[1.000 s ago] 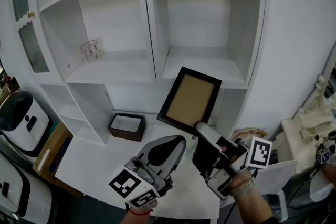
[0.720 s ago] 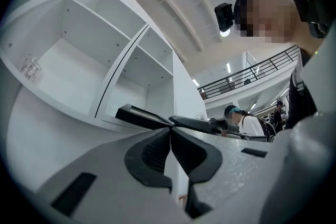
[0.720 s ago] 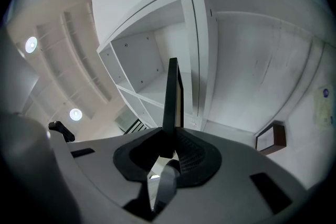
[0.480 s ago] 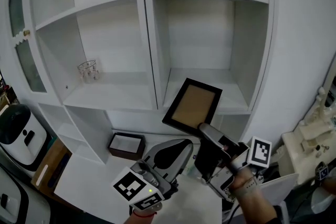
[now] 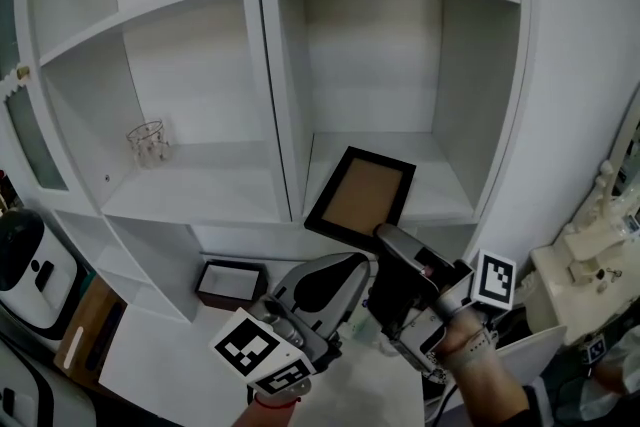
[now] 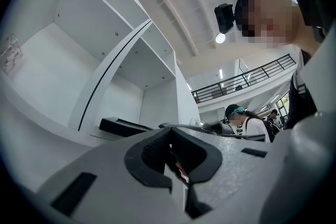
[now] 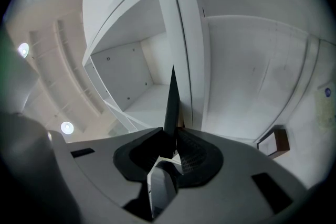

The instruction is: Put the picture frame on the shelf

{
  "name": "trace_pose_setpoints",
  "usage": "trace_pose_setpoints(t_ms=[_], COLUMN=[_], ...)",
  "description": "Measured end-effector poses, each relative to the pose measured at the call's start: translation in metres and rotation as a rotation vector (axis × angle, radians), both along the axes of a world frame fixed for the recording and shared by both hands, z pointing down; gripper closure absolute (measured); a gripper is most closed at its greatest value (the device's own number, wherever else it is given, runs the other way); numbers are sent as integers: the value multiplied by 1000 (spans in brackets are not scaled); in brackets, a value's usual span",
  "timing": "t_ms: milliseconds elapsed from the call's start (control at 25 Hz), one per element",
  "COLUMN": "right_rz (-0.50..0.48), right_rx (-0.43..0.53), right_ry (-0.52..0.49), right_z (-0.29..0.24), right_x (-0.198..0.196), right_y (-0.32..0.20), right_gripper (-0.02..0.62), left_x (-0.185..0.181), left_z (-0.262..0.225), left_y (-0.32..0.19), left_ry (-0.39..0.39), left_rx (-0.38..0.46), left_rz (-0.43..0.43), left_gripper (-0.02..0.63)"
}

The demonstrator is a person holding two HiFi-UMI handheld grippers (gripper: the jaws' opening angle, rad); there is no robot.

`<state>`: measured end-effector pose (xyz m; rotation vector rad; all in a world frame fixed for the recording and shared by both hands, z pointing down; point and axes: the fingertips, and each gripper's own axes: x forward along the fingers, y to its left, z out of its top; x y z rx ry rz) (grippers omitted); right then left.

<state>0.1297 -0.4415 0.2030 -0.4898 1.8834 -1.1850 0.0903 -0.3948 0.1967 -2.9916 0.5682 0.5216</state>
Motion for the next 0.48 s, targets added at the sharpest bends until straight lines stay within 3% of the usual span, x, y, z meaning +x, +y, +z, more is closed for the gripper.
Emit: trace_pose_setpoints(t_ms=[480], right_rz=[3], right_rx=[35], right_ry=[-12], right_z=[-13], right_x=[8], right_y=[-11], right_gripper=[481], left_x=[16], left_z=[-7], left_y=[-19], left_ry=[15], left_rx=[-5], left_rz=[31], left_gripper=[591])
